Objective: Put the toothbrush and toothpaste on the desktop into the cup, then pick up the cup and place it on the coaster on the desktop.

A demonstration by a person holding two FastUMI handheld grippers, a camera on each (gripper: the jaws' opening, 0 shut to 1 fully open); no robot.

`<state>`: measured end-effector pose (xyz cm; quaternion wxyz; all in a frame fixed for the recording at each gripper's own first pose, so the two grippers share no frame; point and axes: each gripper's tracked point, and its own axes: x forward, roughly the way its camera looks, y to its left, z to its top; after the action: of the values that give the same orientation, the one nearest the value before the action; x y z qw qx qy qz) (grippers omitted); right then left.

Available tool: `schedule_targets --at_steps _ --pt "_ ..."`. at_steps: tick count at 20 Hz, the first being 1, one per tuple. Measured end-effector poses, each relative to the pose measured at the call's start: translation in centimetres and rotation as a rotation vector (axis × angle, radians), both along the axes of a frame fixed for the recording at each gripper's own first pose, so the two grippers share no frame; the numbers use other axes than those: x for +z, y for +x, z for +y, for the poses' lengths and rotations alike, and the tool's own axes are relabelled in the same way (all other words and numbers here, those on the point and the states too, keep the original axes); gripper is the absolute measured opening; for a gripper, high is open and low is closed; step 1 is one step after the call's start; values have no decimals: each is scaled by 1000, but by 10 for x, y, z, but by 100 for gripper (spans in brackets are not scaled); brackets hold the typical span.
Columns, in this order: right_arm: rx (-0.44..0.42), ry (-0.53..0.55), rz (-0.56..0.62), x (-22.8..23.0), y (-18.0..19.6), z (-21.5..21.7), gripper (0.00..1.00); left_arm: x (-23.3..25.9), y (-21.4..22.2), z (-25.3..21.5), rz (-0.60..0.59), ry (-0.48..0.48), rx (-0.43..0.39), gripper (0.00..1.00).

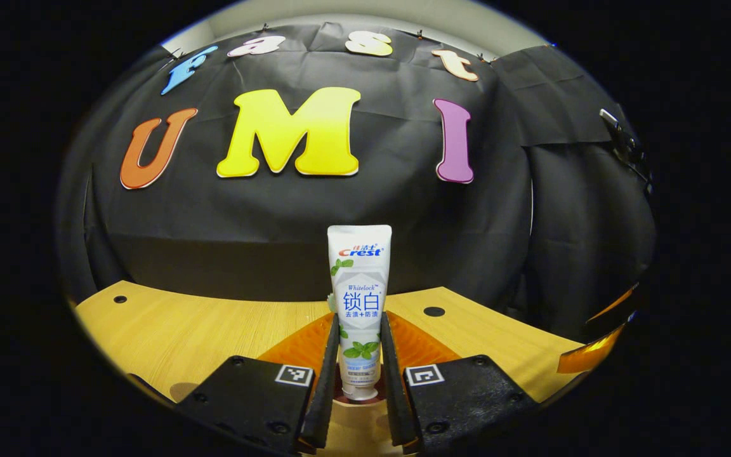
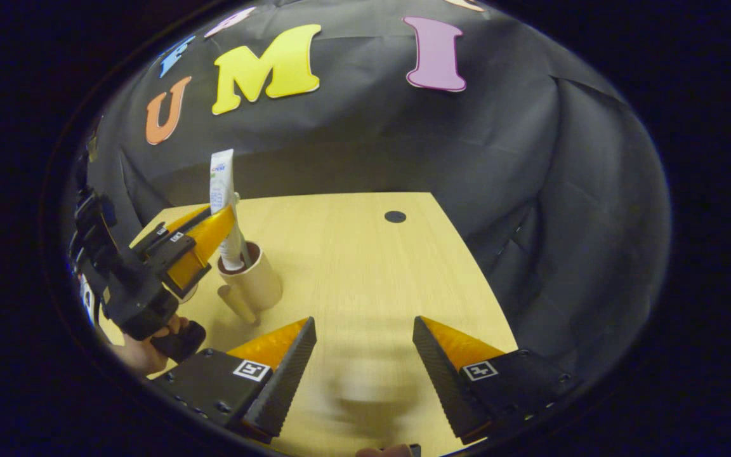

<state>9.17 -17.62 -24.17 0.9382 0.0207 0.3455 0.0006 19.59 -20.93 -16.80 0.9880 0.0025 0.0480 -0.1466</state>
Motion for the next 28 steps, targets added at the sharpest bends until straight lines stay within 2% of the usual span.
schedule_targets --at_steps 5,9,13,19,23,24,26,28 --pt "-5 3 7 -7 -1 -3 94 -23 2 1 42 18 22 39" --pt "-19 -1 17 -11 2 -7 94 -40 -5 3 100 23 33 43" --pt "-18 -7 11 -8 5 -2 94 -29 -9 1 67 39 22 45" --pt "-2 -11 -16 6 8 17 94 -25 -34 14 130 27 21 50" --pt "10 0 -4 10 9 37 94 -1 -58 40 127 33 46 77" --pt "17 5 -2 13 10 45 94 4 -63 48 131 33 59 88" --pt "38 11 -6 21 12 63 94 13 -76 68 147 28 98 98" --pt "68 7 -4 29 17 83 94 19 -85 89 172 20 140 98"
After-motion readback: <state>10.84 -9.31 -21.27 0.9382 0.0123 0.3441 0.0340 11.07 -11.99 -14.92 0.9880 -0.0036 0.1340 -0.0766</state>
